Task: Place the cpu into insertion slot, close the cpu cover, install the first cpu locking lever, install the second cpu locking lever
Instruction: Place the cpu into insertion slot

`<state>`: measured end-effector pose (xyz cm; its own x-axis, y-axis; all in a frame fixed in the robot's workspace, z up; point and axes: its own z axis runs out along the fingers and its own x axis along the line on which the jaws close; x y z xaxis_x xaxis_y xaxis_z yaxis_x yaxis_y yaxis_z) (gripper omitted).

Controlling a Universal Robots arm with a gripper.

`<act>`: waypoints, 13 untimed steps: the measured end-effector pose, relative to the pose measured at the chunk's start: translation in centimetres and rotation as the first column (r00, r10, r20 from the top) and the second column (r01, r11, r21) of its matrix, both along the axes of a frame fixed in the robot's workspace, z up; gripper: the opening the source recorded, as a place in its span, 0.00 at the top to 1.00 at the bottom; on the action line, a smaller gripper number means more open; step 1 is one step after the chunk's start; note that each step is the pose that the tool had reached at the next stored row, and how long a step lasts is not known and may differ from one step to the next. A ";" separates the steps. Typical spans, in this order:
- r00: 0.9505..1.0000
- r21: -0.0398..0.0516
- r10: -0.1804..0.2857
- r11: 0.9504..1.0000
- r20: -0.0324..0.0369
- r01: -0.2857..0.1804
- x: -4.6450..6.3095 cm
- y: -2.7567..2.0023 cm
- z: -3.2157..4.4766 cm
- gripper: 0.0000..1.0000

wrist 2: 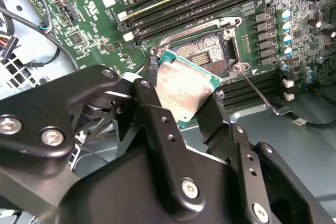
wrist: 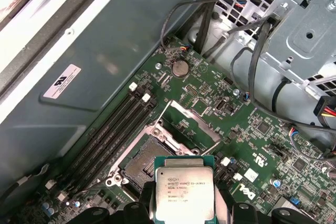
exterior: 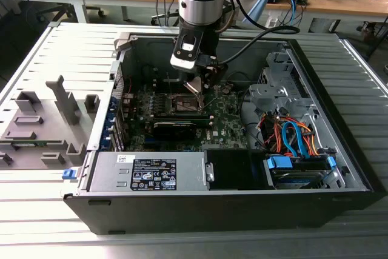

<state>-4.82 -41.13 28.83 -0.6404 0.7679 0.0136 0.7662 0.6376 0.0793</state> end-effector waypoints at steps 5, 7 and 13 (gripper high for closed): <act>1.000 0.000 -0.003 1.000 0.000 0.003 0.0 0.00 0.00 0.46; 1.000 0.000 -0.003 1.000 0.000 0.003 0.0 0.00 0.00 0.46; 1.000 0.000 -0.006 1.000 0.000 0.006 0.0 0.00 0.00 0.46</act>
<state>-4.82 -41.13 28.83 -0.6359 0.7717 0.0136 0.7700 0.6331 0.0793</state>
